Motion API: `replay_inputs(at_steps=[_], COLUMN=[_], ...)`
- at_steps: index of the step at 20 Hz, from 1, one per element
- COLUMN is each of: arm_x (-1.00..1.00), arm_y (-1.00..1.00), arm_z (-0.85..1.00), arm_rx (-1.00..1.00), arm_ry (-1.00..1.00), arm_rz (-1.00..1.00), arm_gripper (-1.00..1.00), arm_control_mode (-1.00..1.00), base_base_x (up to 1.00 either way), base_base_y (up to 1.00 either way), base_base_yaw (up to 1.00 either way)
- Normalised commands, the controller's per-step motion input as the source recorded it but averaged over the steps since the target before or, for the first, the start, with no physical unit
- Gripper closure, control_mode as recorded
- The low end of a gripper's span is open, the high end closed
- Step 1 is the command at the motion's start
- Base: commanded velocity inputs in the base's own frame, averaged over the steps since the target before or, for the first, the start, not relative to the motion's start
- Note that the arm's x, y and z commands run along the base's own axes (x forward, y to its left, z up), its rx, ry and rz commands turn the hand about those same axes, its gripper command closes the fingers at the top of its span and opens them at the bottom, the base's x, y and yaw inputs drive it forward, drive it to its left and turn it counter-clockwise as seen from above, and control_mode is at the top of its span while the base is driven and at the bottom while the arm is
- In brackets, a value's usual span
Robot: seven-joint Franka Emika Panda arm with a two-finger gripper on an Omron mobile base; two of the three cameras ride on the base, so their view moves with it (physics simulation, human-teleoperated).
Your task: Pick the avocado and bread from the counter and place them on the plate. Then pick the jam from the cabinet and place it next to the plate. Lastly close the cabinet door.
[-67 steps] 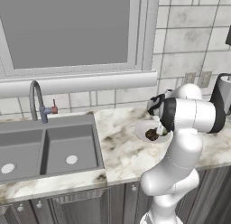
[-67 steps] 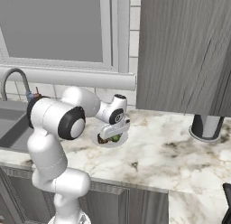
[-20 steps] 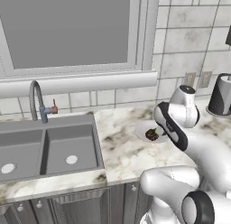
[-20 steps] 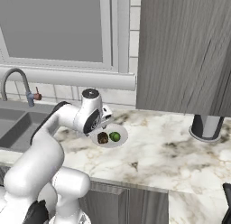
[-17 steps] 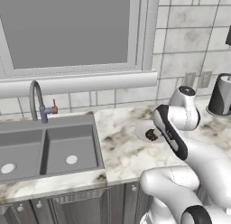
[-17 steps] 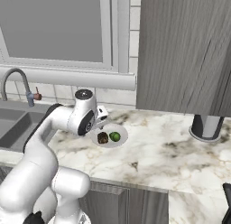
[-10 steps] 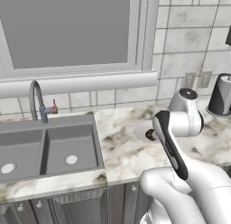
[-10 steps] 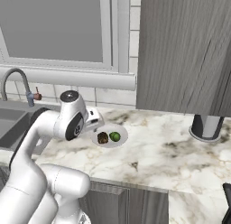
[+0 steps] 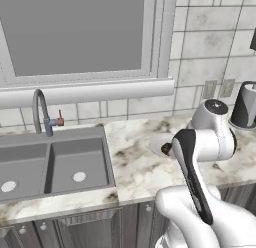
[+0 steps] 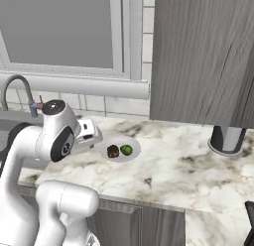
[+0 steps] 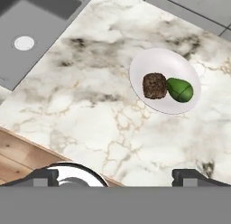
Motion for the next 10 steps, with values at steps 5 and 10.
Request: replay_inputs(at_steps=[5,10], arm_x=[-0.53,-0.54], arm_y=[0.29,0.19], arm_z=[0.41,0.36], arm_rx=[0.00,0.00], arm_ry=[-0.02,-0.05], arm_rz=[-0.04,-0.04], arm_gripper=[-1.00,-1.00], arm_control_mode=[-1.00,-1.00], base_base_x=[0.00,0.00], base_base_y=[0.00,0.00], base_base_yaw=[0.00,0.00])
